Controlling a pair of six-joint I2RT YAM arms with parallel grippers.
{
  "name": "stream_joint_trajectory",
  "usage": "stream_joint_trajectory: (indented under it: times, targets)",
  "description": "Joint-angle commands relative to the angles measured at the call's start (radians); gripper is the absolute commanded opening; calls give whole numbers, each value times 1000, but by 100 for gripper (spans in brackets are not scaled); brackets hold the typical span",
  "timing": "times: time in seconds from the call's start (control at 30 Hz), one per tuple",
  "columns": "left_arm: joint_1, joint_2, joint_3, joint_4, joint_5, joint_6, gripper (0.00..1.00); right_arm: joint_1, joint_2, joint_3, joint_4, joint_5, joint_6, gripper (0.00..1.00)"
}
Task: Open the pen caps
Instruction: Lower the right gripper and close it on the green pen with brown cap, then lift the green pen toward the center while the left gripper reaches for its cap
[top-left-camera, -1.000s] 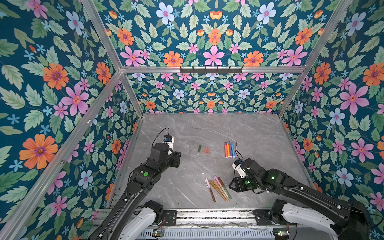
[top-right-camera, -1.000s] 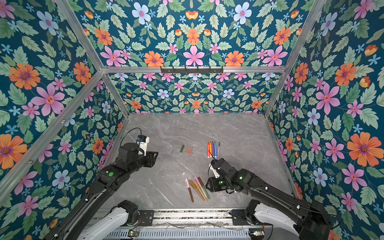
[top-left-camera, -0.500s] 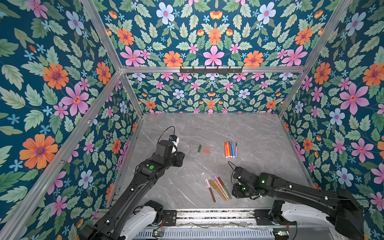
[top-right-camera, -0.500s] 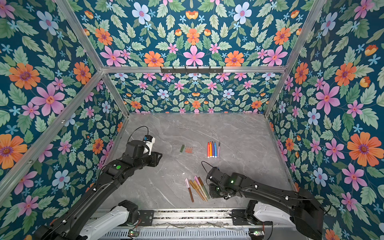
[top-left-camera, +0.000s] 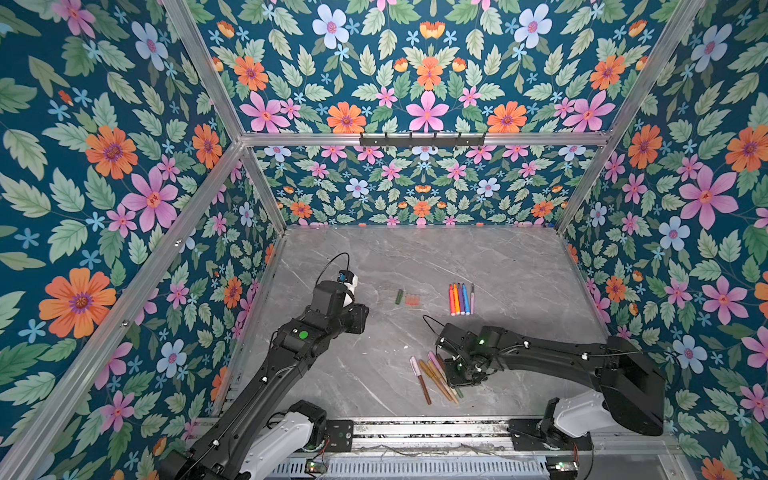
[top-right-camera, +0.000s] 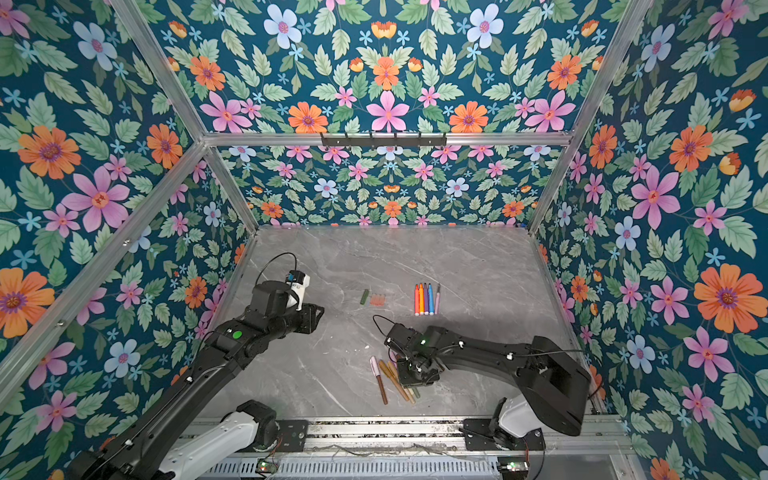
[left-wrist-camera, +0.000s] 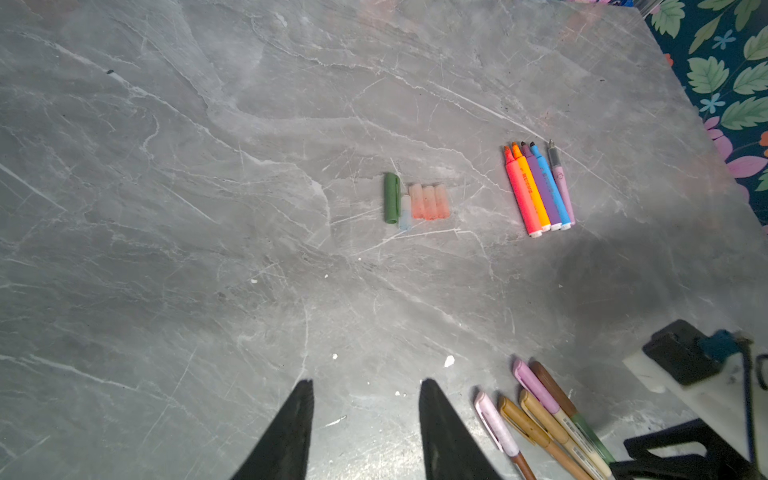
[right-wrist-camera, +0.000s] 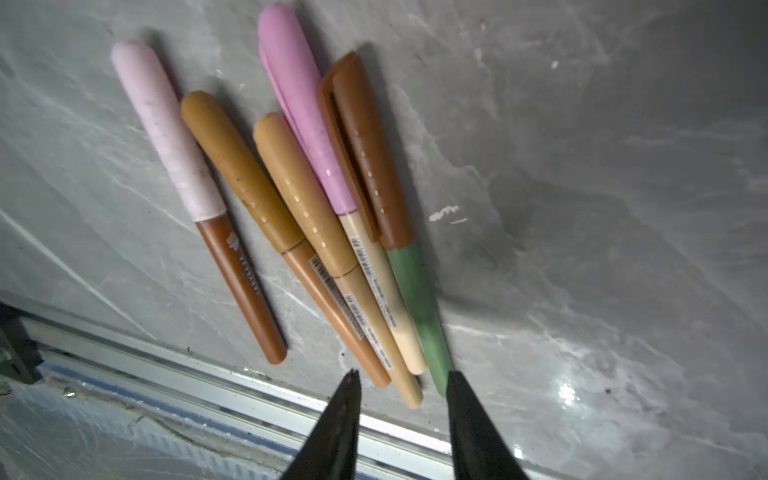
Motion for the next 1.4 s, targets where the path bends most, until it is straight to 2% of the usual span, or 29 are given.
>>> stream_joint_trajectory:
  times: [0.0, 0.3, 0.6, 0.67, 0.77, 0.9, 1.0, 1.17, 1.27, 1.37]
  targets:
    - [0, -6, -1, 14, 5, -6, 45, 1, 27, 21, -66, 13, 28, 33]
    - [0, -1, -3, 25, 34, -1, 45, -25, 65, 15, -25, 9, 69, 27]
    - [-2, -37, -7, 17, -20, -6, 45, -86, 105, -29, 27, -16, 26, 25]
    - [-2, -30, -8, 19, -35, -7, 45, -99, 98, -32, 20, -4, 19, 23]
    - [-2, -2, -3, 17, -46, -8, 45, -110, 81, -25, -8, 27, -6, 13]
    - [-2, 46, 14, 14, -14, -31, 45, -113, 12, 24, -97, 67, -74, 10]
    - [-1, 90, 23, 73, 104, -141, 46, -144, -57, 72, -151, 53, -146, 10]
    - [-19, 117, -42, 321, 250, -453, 48, -211, -91, 165, -117, -121, -259, 9]
    - [-66, 124, -110, 518, 284, -636, 50, -222, -84, 222, -86, -192, -287, 9]
    - [-157, 158, -128, 630, 243, -735, 51, -238, -83, 242, -20, -314, -288, 9]
